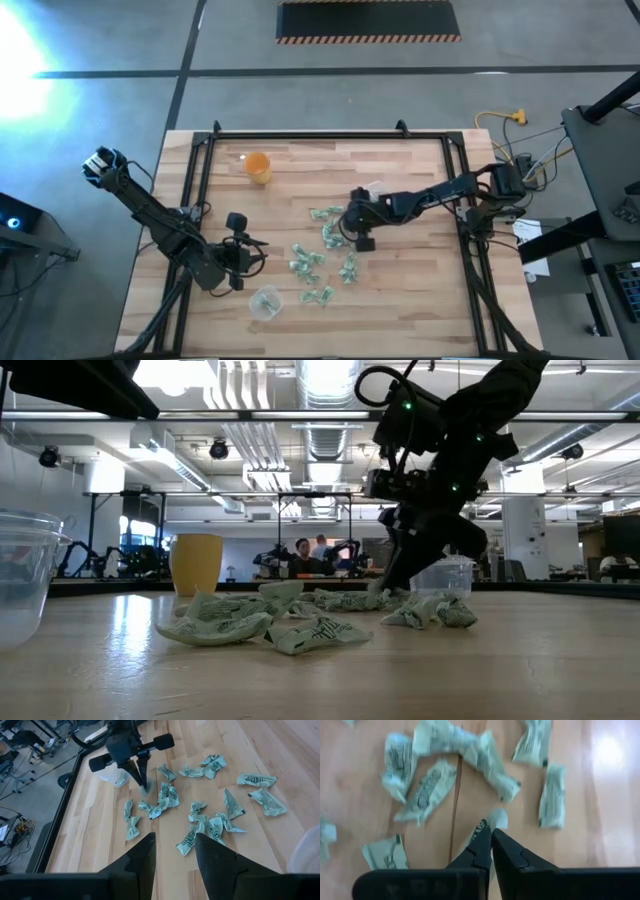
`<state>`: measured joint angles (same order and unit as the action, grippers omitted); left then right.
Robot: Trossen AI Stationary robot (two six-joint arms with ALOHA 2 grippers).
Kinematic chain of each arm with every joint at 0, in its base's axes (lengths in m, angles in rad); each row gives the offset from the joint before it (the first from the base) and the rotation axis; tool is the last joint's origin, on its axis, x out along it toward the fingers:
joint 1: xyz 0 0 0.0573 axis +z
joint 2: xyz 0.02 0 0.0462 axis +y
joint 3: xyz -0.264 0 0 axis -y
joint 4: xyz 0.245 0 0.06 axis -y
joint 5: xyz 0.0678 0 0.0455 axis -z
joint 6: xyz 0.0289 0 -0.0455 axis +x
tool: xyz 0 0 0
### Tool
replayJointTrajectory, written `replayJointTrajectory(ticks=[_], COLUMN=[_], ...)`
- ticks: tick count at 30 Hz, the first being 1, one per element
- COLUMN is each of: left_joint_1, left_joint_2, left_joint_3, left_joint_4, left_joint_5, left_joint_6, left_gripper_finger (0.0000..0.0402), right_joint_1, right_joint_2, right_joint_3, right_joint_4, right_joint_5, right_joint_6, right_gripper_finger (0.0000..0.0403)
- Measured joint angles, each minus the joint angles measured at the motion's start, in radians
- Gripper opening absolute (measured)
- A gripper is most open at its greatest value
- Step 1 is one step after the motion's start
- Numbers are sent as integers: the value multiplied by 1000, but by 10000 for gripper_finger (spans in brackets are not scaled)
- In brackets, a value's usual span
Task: Pick and place Stevia / Truvia into bins
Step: Put the green stevia packet into the top transparent container
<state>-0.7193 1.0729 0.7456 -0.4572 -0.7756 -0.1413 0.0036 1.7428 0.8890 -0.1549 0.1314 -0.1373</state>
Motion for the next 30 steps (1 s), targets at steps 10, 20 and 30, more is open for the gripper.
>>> replayJointTrajectory(ticks=[10,20,30], left_joint_1=[0,0,0], left_joint_2=[0,0,0], left_joint_3=[-13,-13,-13], left_joint_4=[1,3,4], left_joint_5=[0,0,0], left_joint_6=[0,0,0], left_gripper_finger=[121,121,121], right_joint_1=[18,27,46], right_joint_2=[-2,-74,-211], right_joint_3=[119,119,76], right_joint_4=[-257,-276,-308], right_joint_5=[248,265,409], right_joint_6=[24,44,92], right_gripper_finger=[8,8,8])
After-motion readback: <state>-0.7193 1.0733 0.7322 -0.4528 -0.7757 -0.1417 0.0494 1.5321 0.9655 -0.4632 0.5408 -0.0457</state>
